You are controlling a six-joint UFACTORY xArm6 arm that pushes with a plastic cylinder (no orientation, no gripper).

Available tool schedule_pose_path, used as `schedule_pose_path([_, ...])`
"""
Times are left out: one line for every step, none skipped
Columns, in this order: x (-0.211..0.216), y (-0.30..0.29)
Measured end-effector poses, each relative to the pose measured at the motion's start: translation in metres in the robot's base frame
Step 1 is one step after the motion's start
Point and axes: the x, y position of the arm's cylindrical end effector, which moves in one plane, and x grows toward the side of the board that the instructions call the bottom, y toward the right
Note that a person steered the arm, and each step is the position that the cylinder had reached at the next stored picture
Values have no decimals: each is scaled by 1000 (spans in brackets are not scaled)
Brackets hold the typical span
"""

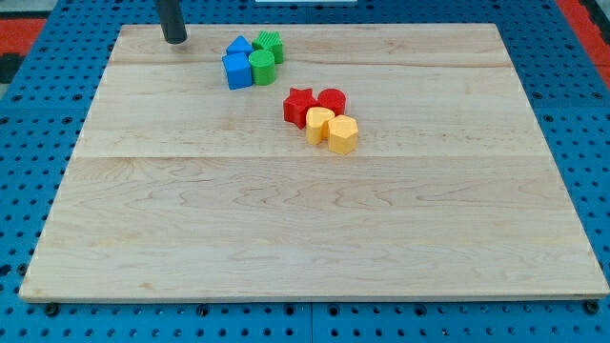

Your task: Slide the red and yellow blocks near to the group of blocks

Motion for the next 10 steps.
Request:
schedule_pose_path([0, 0])
schedule_pose_path([0, -10])
schedule_pose_path([4, 20])
schedule_pose_path([51, 49])
schedule_pose_path([174, 62])
schedule_pose_path([254, 134])
schedule_pose_path([282, 230])
schedule_pose_path([251, 265])
schedule_pose_path([219, 261])
schedule_pose_path([207, 257])
